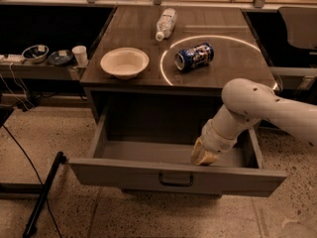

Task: Open top drawer

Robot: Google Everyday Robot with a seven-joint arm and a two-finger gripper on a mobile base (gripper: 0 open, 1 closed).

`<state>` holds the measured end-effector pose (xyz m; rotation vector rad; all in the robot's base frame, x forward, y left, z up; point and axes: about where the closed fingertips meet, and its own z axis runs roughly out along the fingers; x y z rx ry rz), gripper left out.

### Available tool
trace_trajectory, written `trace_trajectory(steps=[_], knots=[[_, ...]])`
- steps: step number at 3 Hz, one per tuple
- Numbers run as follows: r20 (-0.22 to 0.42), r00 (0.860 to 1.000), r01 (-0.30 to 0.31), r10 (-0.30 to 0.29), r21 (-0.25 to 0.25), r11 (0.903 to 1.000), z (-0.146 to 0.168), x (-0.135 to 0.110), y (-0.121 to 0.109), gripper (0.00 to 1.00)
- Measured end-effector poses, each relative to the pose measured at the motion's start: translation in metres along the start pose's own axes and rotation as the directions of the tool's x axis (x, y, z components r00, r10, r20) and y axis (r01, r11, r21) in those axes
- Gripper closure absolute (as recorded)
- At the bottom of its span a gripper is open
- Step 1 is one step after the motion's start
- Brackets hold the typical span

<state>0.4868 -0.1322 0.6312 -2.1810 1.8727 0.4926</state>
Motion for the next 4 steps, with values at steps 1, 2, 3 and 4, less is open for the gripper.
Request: trace_trajectory(steps=[1,2,3,4], knots=[[0.078,0.997,0.008,-0.005,-0.036,0.9993,-0.013,-0.001,0.041,1.00],[0.152,0.988,-0.003,0.008,-0.028,0.9996,-0.027,-0.004,0.058,1.00],[0.301,0.954,-0.042,0.006,0.112,0.9928,-0.073,-0.006,0.053,1.00],[0.418,0.908,-0.145,0.029,0.251,0.9570,-0.135,0.000,0.054,0.81]])
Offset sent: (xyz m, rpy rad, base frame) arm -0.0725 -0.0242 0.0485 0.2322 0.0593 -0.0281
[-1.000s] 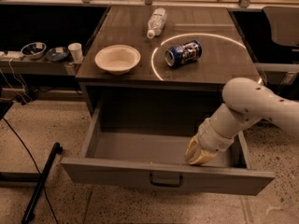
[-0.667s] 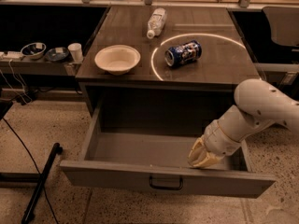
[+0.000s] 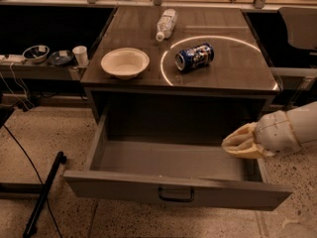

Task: Open top drawer

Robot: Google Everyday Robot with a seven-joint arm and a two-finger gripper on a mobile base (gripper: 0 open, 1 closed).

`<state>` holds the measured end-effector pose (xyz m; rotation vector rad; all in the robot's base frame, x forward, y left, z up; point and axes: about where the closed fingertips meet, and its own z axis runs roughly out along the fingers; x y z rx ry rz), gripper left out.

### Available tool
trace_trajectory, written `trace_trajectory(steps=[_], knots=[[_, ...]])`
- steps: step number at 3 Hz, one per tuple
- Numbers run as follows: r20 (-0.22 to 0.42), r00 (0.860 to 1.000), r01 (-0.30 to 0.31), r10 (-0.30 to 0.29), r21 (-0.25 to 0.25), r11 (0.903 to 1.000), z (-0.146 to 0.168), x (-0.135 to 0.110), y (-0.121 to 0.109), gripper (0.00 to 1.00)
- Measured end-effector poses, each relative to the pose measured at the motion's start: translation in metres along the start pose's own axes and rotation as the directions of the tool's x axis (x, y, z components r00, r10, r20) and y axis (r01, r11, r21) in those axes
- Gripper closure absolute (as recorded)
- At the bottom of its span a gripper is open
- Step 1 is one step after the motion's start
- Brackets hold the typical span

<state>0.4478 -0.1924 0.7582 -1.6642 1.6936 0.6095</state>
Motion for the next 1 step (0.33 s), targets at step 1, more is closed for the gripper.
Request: trace_trajectory(steps=[1], knots=[[0.022,1.000,-0.012,0.012,0.018,0.9998,-0.0061,-0.0037,-0.0008,0.58]])
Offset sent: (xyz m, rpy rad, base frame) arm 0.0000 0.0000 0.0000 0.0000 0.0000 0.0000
